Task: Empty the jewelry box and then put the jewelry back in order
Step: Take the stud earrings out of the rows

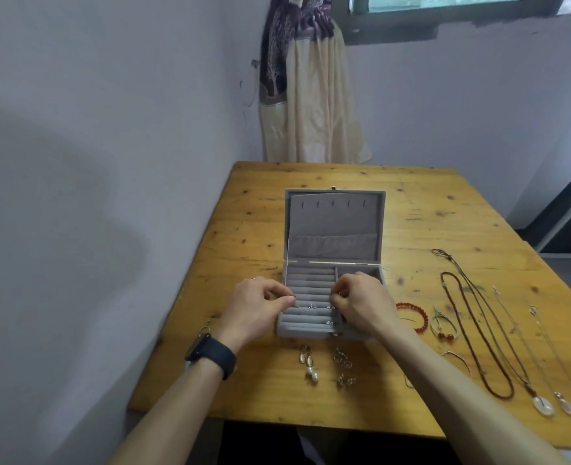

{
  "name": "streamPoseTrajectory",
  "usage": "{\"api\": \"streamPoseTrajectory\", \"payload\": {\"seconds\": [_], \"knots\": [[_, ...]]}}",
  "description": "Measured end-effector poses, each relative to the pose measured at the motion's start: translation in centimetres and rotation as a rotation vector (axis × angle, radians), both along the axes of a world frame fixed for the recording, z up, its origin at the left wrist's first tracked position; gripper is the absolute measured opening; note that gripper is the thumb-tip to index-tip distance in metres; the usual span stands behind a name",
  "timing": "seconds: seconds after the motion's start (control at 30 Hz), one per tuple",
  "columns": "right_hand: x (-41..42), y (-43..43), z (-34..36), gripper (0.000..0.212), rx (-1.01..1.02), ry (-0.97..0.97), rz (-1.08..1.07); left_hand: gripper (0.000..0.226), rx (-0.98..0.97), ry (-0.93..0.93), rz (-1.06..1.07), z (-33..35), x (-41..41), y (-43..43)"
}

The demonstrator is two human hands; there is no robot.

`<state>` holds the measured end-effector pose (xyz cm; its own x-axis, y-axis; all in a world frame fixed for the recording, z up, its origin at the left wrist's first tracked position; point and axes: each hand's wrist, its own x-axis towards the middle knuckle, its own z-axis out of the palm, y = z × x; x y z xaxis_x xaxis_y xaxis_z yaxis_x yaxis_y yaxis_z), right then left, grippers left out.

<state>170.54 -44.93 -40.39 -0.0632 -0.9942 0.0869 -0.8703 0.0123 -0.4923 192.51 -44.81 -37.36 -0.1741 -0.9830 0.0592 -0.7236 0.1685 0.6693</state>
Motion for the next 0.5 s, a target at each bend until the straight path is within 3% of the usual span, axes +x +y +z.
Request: {"api": "streamPoseTrajectory", "payload": {"seconds": [0.33, 0.5], "knots": [[0.1, -1.0, 2.1, 0.011, 0.213, 0.026, 0.064, 0.008, 0.028, 0.087, 0.093, -0.4, 3.0, 3.3], [0.0, 0.1, 2.0, 0.008, 0.085, -0.157, 0.050, 0.009, 0.034, 0.057, 0.083, -0.5, 3.9, 5.1]]}}
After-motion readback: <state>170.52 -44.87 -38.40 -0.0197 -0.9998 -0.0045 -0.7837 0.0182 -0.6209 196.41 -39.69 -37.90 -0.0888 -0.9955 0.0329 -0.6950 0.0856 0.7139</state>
